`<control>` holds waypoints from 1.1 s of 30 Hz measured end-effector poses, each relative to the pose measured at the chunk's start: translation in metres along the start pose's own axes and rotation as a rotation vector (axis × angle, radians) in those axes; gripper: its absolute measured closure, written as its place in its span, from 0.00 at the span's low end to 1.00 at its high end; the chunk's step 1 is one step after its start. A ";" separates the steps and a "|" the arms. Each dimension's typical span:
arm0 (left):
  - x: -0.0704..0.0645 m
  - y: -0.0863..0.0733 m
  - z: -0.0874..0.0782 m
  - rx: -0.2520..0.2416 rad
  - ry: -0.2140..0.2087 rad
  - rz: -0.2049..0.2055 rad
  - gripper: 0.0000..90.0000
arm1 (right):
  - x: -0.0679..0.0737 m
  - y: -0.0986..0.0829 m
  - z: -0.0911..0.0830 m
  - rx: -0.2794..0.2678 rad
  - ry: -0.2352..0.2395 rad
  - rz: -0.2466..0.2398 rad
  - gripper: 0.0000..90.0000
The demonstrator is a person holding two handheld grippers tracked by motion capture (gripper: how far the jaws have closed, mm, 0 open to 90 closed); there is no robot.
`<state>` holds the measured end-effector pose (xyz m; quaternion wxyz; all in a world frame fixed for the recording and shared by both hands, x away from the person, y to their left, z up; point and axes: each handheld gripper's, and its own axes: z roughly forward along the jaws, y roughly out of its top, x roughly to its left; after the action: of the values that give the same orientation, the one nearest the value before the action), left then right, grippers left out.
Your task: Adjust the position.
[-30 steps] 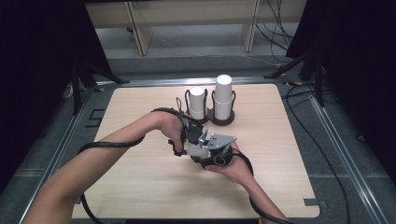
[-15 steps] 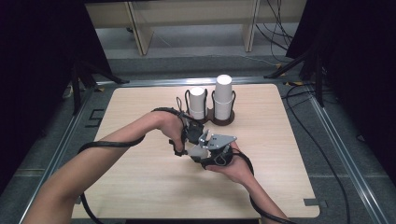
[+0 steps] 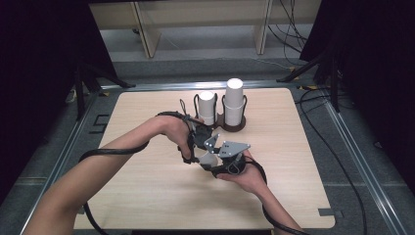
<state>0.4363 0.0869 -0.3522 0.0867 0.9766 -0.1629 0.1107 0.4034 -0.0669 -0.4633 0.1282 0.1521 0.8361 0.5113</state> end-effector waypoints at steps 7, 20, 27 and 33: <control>0.000 -0.016 -0.006 -0.127 0.086 -0.064 0.16 | -0.003 -0.011 -0.009 -0.054 -0.061 0.026 0.40; -0.022 -0.064 -0.002 -0.398 0.253 -0.289 0.13 | -0.007 -0.027 -0.034 -0.143 -0.171 0.122 0.40; -0.047 -0.084 0.015 -0.499 0.316 -0.415 0.03 | -0.009 -0.032 -0.044 -0.175 -0.204 0.146 0.40; -0.070 -0.101 0.031 -0.597 0.418 -0.562 0.00 | -0.012 -0.037 -0.055 -0.206 -0.247 0.167 0.40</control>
<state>0.4119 0.1959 -0.4129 0.4217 0.8720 0.1044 0.2257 0.3900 -0.1322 -0.4713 0.2019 0.2687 0.7418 0.5803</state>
